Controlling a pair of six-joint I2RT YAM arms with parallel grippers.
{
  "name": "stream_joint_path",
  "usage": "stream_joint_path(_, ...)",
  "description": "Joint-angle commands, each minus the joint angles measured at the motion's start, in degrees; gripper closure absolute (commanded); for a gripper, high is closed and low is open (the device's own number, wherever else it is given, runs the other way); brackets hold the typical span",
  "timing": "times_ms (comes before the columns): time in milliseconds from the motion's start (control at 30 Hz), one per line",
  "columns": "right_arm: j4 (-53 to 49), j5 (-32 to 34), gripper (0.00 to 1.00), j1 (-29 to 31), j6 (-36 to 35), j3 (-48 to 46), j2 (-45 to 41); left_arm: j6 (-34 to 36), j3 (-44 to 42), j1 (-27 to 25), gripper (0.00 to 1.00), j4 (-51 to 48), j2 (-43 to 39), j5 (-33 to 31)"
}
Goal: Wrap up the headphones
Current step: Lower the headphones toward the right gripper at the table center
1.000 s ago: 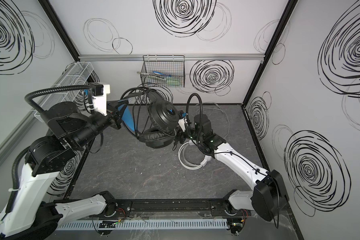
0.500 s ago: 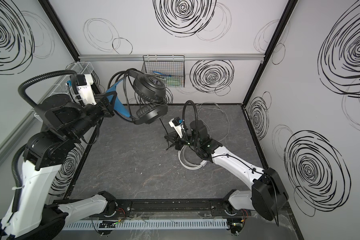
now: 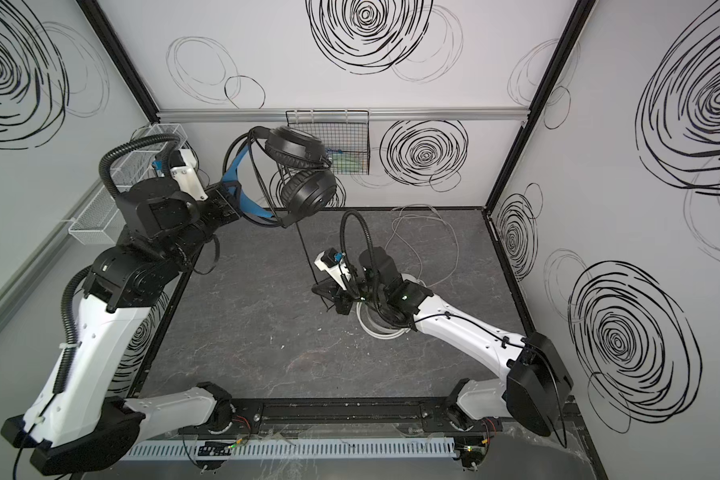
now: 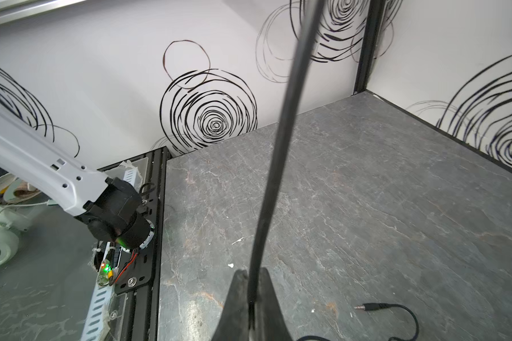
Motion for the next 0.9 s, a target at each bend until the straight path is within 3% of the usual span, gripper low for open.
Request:
stream_joint_path(0,-7.68,2.87,1.0,2.7,-4.21,1.96,0.84,-7.02,-1.35,1.03,1.0,12.57,-0.15,-5.89)
stream_joint_path(167,-12.34,5.96,1.0,5.2,-7.13,5.88,0.07,-3.61,-5.74,1.29,1.0,13.78,0.17,-11.01)
stream_joint_path(300,-18.59,12.79,1.0,10.16,-12.07,9.58,-0.18,3.22,-13.14,0.59,1.0,17.71,-0.61,-19.75)
stream_joint_path(500,-23.72,18.68,1.0,13.99,-13.14,13.8,-1.31,13.47,-19.66,-0.78,1.0,20.42,-0.26,-28.37)
stream_joint_path(667,-27.81,26.98,1.0,14.23,-16.93,19.93,-1.65,21.09,-22.32,-3.25,1.0,20.27,-0.27,-30.22)
stream_joint_path(867,-29.19,39.59,1.0,13.75,-28.06,27.5,-0.34,27.17,-25.06,-6.86,1.0,16.53,-0.98,-30.07)
